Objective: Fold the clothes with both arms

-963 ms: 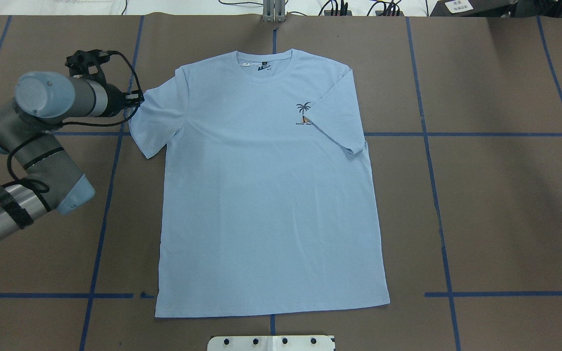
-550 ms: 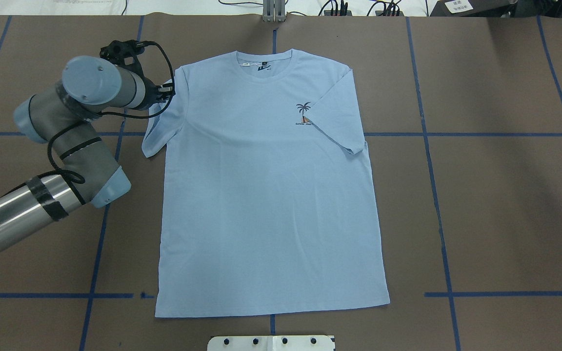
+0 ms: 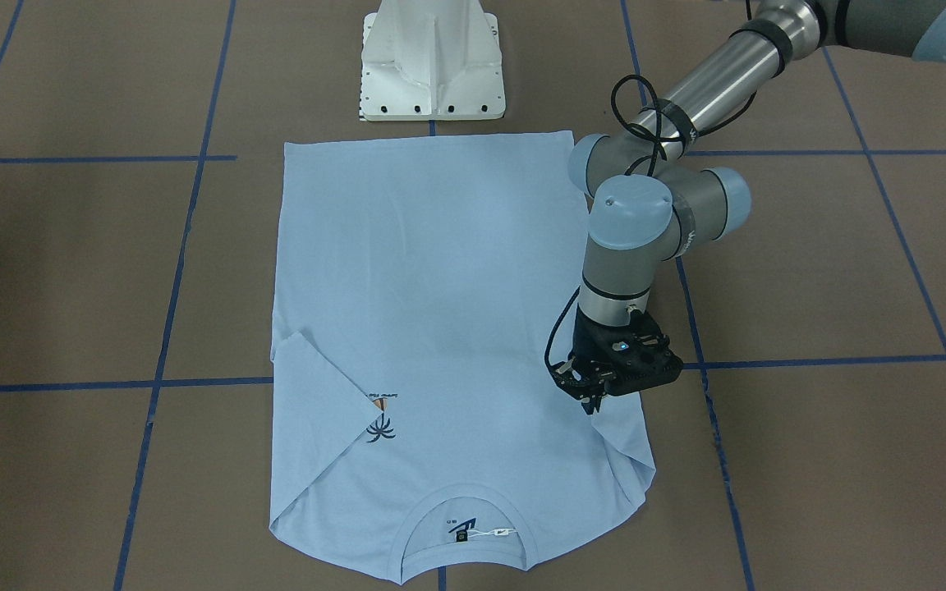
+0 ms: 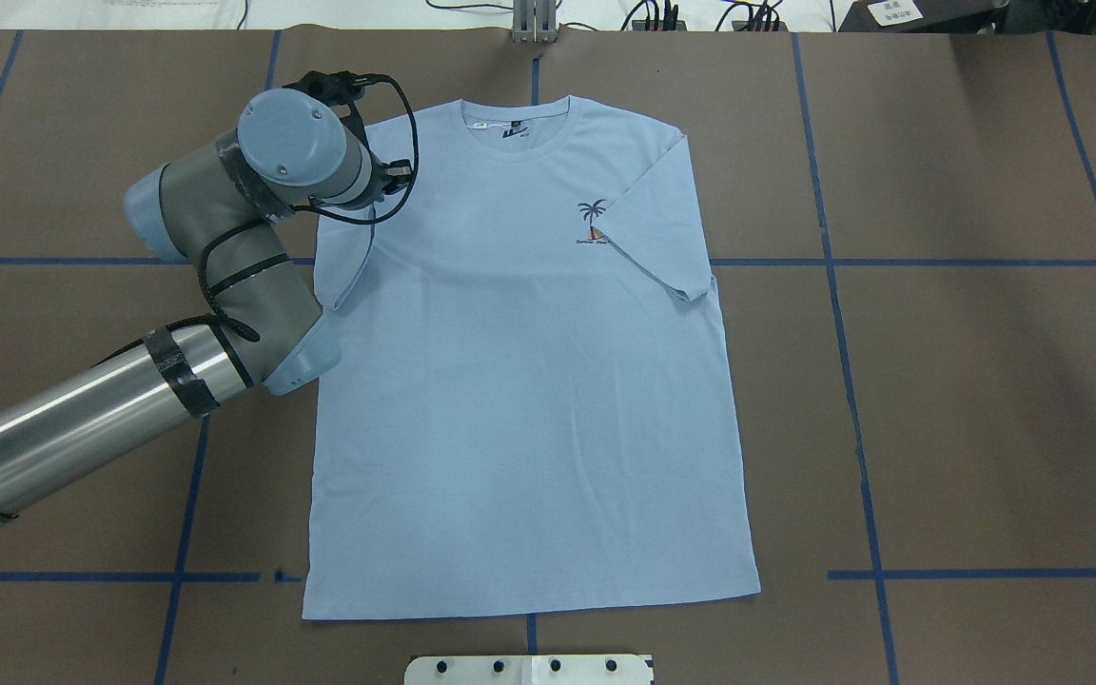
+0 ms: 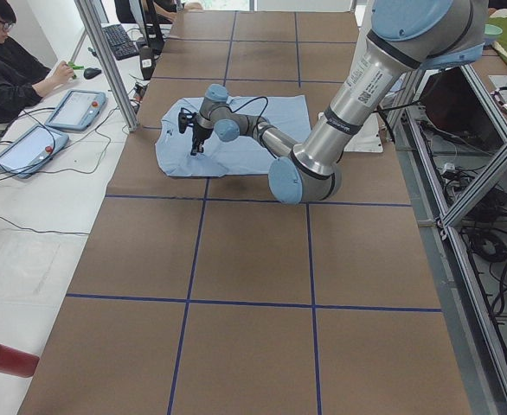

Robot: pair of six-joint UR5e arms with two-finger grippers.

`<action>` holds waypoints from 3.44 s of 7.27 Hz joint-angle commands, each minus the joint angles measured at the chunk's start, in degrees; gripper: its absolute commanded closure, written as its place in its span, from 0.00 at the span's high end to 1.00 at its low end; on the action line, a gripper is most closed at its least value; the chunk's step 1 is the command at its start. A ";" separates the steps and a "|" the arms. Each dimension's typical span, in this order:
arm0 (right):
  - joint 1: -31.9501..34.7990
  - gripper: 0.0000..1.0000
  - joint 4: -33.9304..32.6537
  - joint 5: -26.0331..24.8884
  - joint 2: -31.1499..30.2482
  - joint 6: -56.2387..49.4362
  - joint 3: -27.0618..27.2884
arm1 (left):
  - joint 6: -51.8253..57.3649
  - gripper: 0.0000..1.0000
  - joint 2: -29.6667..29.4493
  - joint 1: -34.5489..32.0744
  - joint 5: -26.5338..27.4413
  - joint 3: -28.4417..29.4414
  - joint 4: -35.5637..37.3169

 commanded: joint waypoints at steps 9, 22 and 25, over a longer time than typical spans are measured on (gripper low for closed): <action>-6.10 1.00 0.09 0.00 -0.35 4.18 2.02 | 3.58 1.00 2.35 1.13 -0.95 -8.51 1.77; -78.64 0.98 22.68 -58.98 -21.00 94.40 33.15 | -30.12 0.70 36.37 33.95 11.68 -51.53 4.68; -79.43 0.99 22.68 -59.15 -20.74 94.48 33.15 | -32.79 0.67 38.84 39.62 14.52 -50.30 5.47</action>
